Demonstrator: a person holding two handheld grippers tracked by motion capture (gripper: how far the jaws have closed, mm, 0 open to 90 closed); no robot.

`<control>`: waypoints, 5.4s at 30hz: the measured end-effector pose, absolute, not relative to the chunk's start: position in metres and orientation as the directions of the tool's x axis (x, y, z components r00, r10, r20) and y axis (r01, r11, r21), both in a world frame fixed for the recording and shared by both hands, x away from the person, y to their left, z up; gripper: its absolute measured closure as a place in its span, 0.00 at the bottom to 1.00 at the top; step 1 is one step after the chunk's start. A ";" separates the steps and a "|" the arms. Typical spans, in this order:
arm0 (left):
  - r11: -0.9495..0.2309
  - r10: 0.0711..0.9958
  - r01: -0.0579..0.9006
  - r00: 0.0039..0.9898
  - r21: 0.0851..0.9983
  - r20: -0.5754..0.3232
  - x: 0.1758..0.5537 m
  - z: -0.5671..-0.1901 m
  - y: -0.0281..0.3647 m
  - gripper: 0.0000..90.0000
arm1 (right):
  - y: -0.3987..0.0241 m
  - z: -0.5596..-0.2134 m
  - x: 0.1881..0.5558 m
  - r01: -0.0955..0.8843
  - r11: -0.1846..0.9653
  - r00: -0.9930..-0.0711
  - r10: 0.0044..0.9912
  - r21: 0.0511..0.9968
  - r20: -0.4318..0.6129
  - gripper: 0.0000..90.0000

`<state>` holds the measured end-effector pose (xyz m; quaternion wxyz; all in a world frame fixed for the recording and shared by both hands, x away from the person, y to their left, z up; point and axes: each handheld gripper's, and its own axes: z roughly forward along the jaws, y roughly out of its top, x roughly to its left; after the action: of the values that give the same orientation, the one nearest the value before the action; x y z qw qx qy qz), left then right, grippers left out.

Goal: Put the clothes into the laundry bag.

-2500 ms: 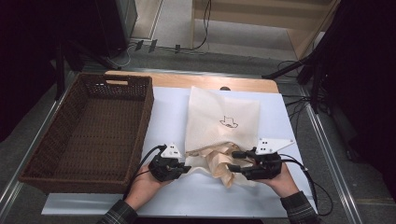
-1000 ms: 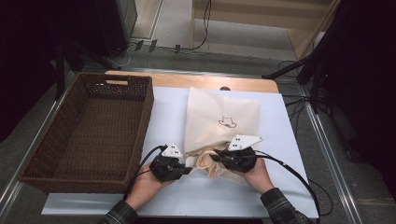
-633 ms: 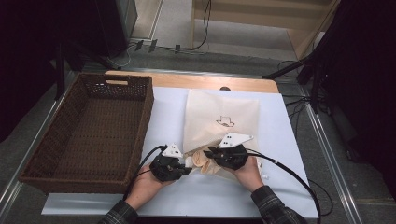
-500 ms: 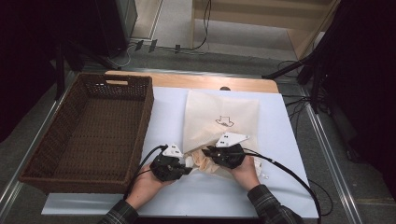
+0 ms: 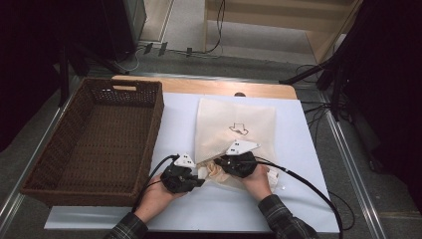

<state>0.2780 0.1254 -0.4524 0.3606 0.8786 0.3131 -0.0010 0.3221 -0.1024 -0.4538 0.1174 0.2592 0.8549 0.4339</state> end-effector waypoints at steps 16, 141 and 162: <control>-0.540 0.553 0.557 0.800 0.631 -0.233 0.277 -0.452 0.126 0.92 | -0.149 -0.423 0.288 0.345 0.472 -0.867 0.491 0.811 0.083 0.51; -0.576 0.530 0.555 0.812 0.600 -0.243 0.276 -0.457 0.121 0.91 | -0.159 -0.455 0.290 0.463 0.535 -0.809 0.580 0.706 0.091 0.44; -0.576 0.530 0.557 0.812 0.598 -0.246 0.276 -0.458 0.120 0.91 | -0.142 -0.453 0.305 0.431 0.489 -0.807 0.585 0.758 0.080 0.96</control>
<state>0.2760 0.1201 -0.4576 0.3440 0.8875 0.3061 -0.0197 0.3051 -0.1424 -0.4529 0.0945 0.2962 0.8578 0.4094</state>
